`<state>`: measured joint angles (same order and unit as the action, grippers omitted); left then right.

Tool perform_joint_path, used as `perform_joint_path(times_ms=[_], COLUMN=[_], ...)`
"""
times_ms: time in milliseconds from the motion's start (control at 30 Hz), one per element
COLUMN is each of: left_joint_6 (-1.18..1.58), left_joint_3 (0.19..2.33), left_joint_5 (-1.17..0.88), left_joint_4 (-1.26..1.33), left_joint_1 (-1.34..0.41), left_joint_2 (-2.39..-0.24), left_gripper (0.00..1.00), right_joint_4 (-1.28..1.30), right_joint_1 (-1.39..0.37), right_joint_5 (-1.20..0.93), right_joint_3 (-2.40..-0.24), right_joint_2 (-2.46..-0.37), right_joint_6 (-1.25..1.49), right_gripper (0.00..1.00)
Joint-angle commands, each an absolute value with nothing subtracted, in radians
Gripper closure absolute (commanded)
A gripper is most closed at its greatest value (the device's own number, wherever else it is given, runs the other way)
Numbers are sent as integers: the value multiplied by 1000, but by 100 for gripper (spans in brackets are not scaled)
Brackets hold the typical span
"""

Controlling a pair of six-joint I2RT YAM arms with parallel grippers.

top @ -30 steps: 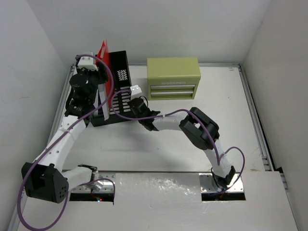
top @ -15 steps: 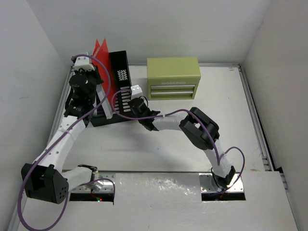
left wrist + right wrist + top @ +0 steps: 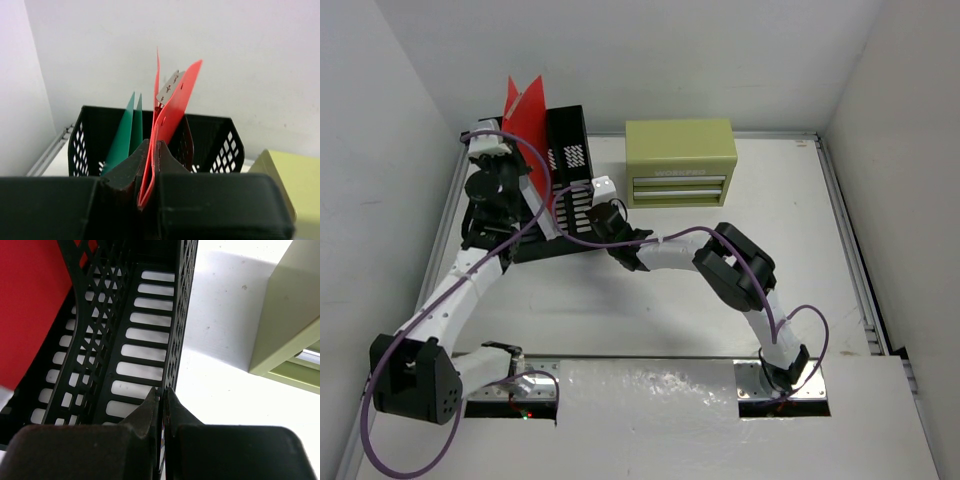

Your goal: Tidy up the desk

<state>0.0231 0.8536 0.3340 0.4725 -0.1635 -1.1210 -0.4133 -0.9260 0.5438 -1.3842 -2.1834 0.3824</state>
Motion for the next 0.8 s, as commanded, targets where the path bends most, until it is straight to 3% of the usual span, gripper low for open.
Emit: perform_joint_path(times_ms=[0,467,767], left_joint_6=[6,25,23], left_joint_3=[822,761,696], left_joint_5=[315,218,223], left_joint_4=[719,870,600], left_joint_1=[-163,-163,-161], left_joint_2=[-1153,-1270,-1226], left_gripper=[100,100,100], right_joint_4=[-359,-342,-339], right_joint_1=[-948,-948,-948], right_joint_5=[428,247,336], right_joint_3=[-1397,-1400,-1376], right_joint_2=[-2192,-2215,-2191], right_joint_6=[385,336,391], right_gripper=[100,100,100])
